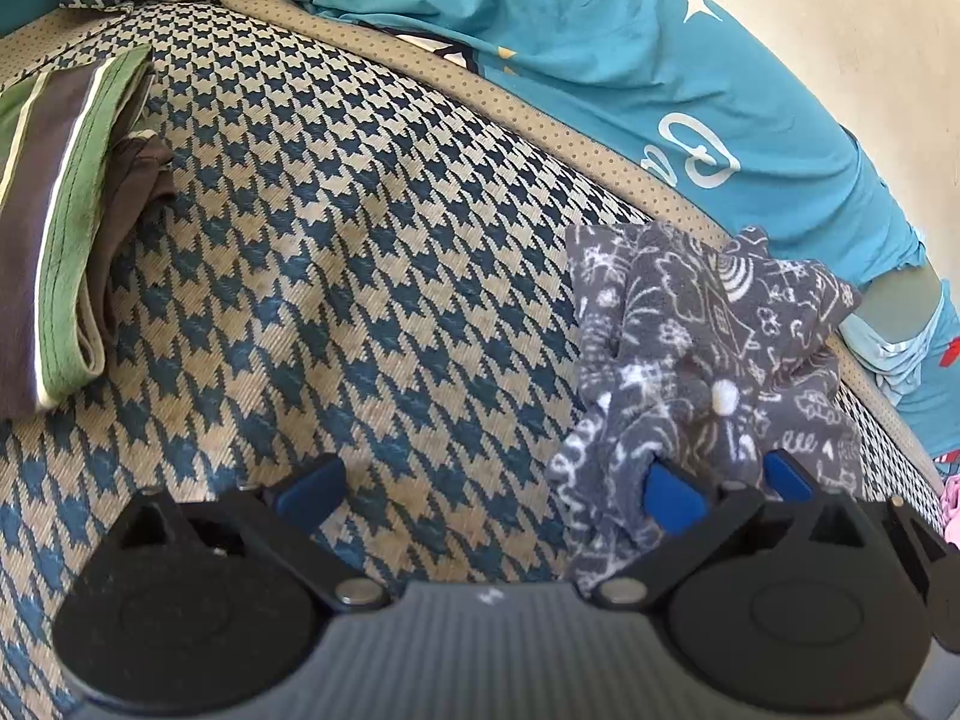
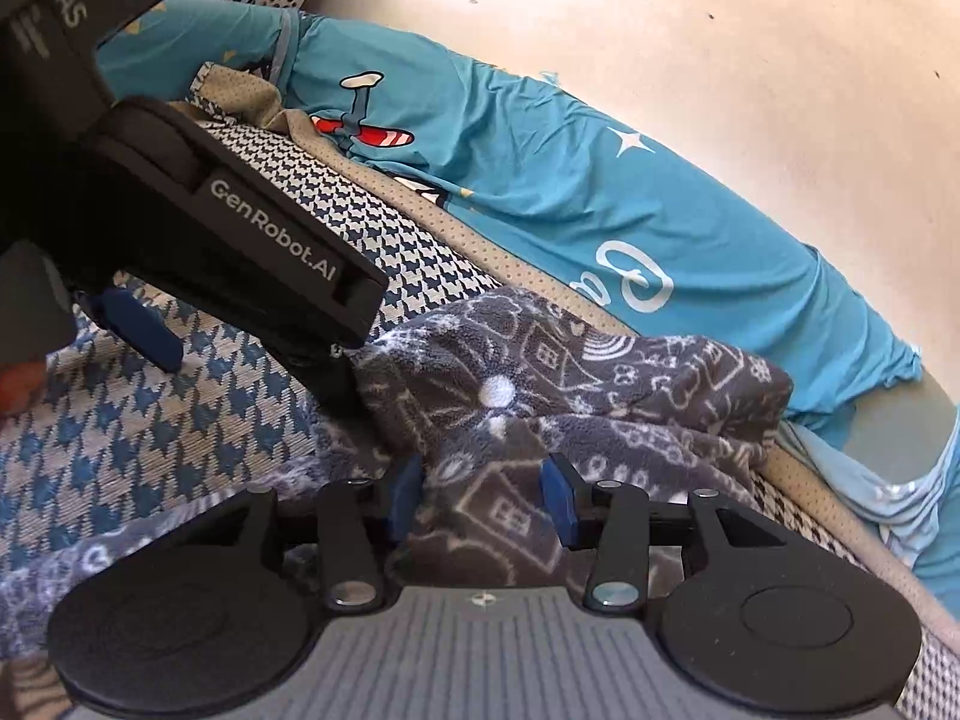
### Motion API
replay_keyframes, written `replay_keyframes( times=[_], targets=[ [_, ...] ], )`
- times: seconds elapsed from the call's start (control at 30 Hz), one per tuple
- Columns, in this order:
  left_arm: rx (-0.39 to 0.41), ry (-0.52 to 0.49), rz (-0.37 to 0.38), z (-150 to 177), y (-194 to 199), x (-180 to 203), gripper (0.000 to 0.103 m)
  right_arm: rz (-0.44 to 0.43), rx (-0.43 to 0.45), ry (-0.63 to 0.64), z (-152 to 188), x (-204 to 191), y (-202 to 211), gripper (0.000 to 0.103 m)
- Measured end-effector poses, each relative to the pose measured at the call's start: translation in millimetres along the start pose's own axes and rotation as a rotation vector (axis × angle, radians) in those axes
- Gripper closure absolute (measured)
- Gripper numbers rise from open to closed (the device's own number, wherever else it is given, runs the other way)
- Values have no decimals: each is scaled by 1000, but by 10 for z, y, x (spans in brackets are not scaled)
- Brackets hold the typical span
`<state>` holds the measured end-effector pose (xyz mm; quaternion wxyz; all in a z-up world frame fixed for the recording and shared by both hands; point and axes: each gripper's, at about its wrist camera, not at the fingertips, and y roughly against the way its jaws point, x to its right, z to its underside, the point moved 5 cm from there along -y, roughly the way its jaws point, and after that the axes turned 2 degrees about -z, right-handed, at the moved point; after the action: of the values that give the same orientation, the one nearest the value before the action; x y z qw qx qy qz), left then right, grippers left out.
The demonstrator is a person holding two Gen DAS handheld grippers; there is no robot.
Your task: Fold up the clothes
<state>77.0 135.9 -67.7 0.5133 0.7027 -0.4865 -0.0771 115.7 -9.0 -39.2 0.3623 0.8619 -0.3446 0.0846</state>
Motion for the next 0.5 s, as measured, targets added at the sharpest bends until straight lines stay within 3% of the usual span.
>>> replay_keyframes(
  times=[0.03, 0.17, 0.33, 0.5],
  targets=[
    [2, 3, 0, 2, 4, -1, 0, 1, 1, 10, -4, -5, -17, 62],
    [8, 8, -3, 8, 26, 5, 0, -23, 12, -33, -5, 23, -55, 83],
    [36, 15, 21, -8, 135, 31, 0, -40, 86, -137, -89, 122, 40, 87],
    [103, -3, 25, -57, 293, 61, 0, -89, 156, -320, -161, 265, 77, 87]
  ],
)
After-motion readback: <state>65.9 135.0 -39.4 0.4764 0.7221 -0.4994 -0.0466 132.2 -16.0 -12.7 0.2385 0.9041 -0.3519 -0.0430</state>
